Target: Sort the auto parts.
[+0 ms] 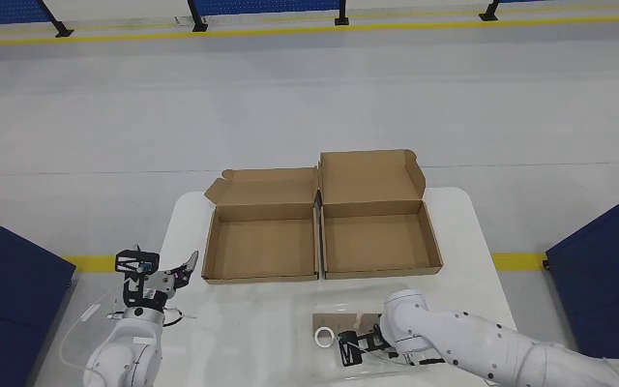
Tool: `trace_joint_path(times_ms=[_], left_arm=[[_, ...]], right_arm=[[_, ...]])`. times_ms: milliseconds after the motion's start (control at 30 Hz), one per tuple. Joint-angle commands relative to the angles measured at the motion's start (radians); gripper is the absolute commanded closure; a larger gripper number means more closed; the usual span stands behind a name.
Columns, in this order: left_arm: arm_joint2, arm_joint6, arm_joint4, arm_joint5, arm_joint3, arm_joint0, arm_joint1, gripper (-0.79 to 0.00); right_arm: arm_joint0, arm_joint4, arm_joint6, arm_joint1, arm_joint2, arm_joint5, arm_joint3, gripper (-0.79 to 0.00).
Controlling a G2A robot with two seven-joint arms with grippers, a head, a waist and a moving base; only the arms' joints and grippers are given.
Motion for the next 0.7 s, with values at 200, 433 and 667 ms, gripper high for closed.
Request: trace_joint_path(times_ms=[200,433,667], left_arm=[[0.000,0.000,0.000,0.000,0.000,0.000,0.000,-0.785],[0.000,0.000,0.000,0.000,0.000,0.000,0.000,-0.785],[0.000,0.000,0.000,0.000,0.000,0.000,0.000,-0.785]], right_arm=[[-0.021,-0.021,0.004,0.010,0.026,0.009,-0.024,-0.428],[-0.040,-0.030,0.015,0.016,0.045,0.010,-0.030,-0.376],[-0.053,-0.032,0.005,0.015,0.059,-0.003,-0.019,-0.326]])
